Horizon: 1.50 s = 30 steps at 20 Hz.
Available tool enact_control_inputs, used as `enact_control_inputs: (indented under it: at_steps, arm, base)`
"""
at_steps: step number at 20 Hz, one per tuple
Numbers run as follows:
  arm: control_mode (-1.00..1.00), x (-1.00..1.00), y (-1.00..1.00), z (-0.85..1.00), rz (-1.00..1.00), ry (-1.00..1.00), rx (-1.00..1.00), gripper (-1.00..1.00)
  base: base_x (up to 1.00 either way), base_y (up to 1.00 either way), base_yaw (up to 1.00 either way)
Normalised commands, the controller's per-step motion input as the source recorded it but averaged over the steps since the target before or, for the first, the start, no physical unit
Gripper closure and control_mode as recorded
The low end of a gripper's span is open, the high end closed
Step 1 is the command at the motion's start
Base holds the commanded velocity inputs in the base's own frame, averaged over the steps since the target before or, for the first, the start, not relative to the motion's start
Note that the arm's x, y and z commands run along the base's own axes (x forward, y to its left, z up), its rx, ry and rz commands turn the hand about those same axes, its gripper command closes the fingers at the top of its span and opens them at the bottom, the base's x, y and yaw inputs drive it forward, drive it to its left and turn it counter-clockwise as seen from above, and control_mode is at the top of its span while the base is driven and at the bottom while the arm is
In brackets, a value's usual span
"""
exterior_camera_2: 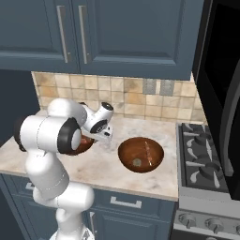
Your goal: Place the bowl containing the sweet potato and steak in the microwave. Close the microwave door and press the start button to microwave the meal.
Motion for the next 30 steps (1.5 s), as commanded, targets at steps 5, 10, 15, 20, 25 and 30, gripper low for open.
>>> enact_control_inputs:
  at_steps: [5, 10, 15, 20, 25, 30]
  arm:
    - [-1.00, 0.00, 0.00, 0.00, 0.00, 0.00, 0.00, 1.00]
    - [-1.00, -0.24, -0.13, 0.56, 0.00, -0.02, 0.01, 1.00]
    - [-1.00, -0.48, -0.15, 0.67, 0.00, -0.14, 0.01, 1.00]
    - [-1.00, -0.84, -0.07, 0.48, 0.00, -0.24, 0.00, 1.00]
    - [-1.00, -1.00, -0.13, 0.56, -0.05, -0.23, 0.00, 1.00]
    - [-1.00, -0.89, -0.19, 0.92, -0.10, -0.13, 0.00, 1.00]
  base:
    - [0.00, 0.00, 0.00]
    - [0.00, 0.00, 0.00]
    - [0.00, 0.00, 0.00]
    - [0.00, 0.00, 0.00]
    - [0.00, 0.00, 0.00]
    - [0.00, 0.00, 0.00]
